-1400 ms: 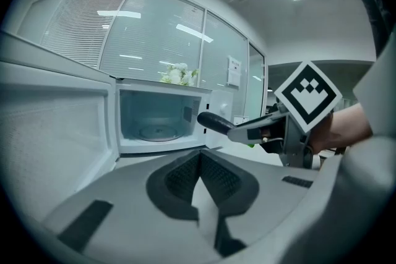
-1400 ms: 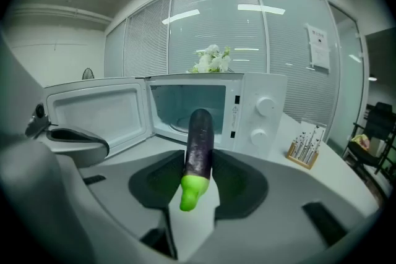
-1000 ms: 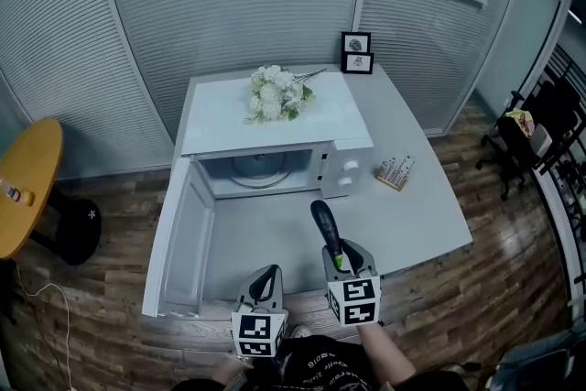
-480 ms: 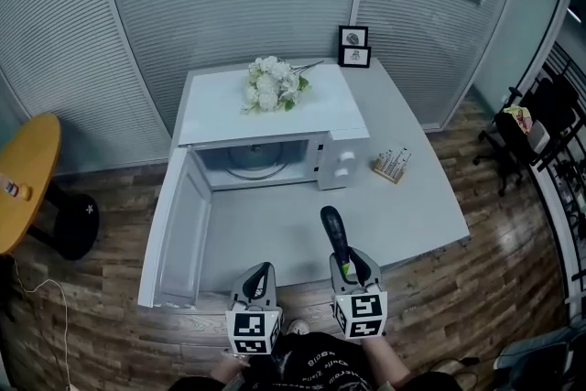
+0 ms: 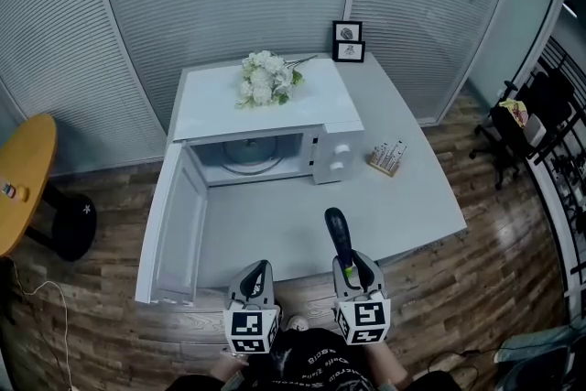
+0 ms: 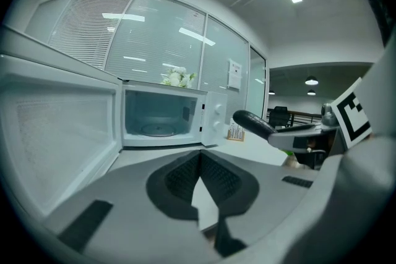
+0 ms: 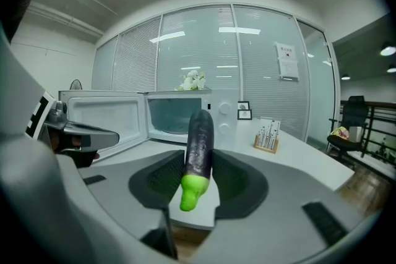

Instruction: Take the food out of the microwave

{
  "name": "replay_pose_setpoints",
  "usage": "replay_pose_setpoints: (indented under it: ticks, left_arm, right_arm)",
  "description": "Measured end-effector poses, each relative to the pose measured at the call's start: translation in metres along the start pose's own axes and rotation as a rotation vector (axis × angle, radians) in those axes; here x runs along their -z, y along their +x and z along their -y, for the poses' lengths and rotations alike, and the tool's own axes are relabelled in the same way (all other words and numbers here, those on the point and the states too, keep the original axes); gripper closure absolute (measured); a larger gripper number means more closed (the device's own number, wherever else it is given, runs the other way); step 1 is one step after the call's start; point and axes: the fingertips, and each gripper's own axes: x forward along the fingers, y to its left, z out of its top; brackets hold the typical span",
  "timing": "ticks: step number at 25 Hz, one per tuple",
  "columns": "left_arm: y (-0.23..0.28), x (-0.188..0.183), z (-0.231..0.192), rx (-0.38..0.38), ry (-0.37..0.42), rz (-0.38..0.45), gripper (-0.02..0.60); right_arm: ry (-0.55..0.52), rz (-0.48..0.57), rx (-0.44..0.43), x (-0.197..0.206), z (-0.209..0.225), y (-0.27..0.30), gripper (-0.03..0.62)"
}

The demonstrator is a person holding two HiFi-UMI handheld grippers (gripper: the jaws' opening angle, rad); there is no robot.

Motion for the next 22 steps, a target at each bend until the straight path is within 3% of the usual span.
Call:
replay_pose_setpoints:
  ticks: [22]
  left_arm:
    - [-0.003,0.001,0.005,-0.004,0.015,0.001,0.574]
  right_arm:
    - [0.019,-0.01,0.005,0.015,0.005,-0.008,0.457]
